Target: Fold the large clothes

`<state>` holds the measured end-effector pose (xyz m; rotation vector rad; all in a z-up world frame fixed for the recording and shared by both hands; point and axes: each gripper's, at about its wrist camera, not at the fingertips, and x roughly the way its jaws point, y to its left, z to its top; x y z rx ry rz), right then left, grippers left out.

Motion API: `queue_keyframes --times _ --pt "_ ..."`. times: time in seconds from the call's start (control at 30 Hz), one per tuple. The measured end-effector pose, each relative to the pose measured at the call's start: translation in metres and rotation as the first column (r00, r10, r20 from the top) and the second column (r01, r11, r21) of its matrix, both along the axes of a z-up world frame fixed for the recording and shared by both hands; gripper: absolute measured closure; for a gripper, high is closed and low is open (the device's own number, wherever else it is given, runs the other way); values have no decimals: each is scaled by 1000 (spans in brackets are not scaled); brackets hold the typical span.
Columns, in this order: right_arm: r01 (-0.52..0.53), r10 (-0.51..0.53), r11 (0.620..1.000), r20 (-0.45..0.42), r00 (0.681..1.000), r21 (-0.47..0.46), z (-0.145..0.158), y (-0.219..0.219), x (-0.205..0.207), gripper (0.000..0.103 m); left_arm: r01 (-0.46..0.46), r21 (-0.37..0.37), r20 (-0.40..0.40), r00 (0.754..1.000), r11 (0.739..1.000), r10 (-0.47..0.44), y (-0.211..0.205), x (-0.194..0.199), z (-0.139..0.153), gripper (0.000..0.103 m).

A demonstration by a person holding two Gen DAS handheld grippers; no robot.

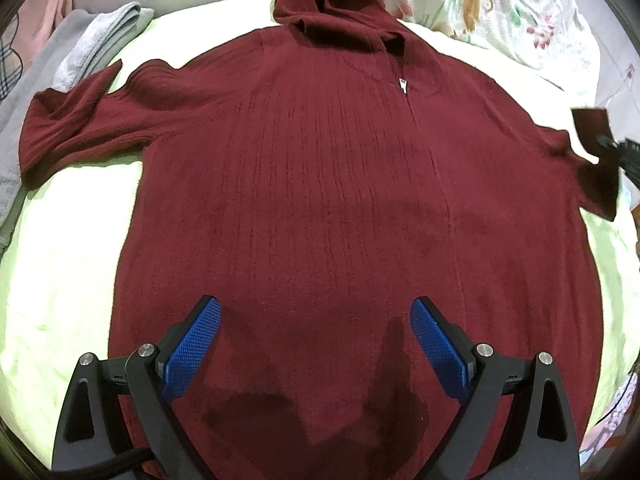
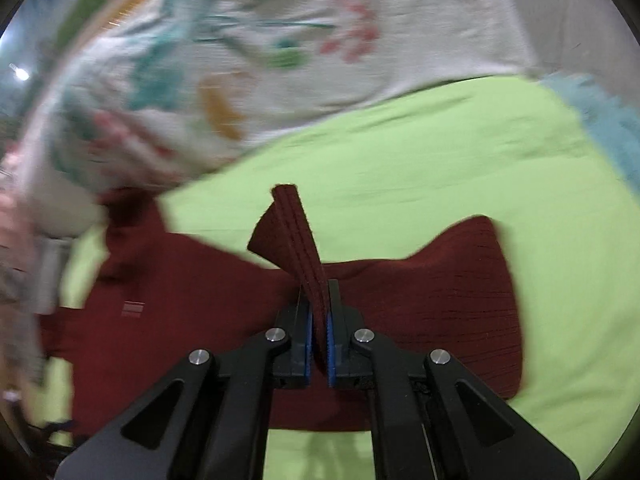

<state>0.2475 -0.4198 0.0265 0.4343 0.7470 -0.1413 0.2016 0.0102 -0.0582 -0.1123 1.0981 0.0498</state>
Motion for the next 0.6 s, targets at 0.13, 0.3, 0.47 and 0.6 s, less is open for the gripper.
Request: queue_keyframes --times 0.13,0.3,0.47,0.6 --pt "-202 189 972 112 976 121 -7 73 22 98 -27 -25 17 999 999 27 14 -3 4 7" --pt "-350 331 908 119 936 230 -28 183 66 98 -64 -52 25 998 997 65 42 -7 5 7" --pt "-429 418 853 104 903 296 -57 267 92 98 -86 -115 23 996 990 90 64 -8 3 7" --pt "-453 444 825 109 889 337 -75 304 107 97 -93 -139 33 995 986 99 75 -4 3 7"
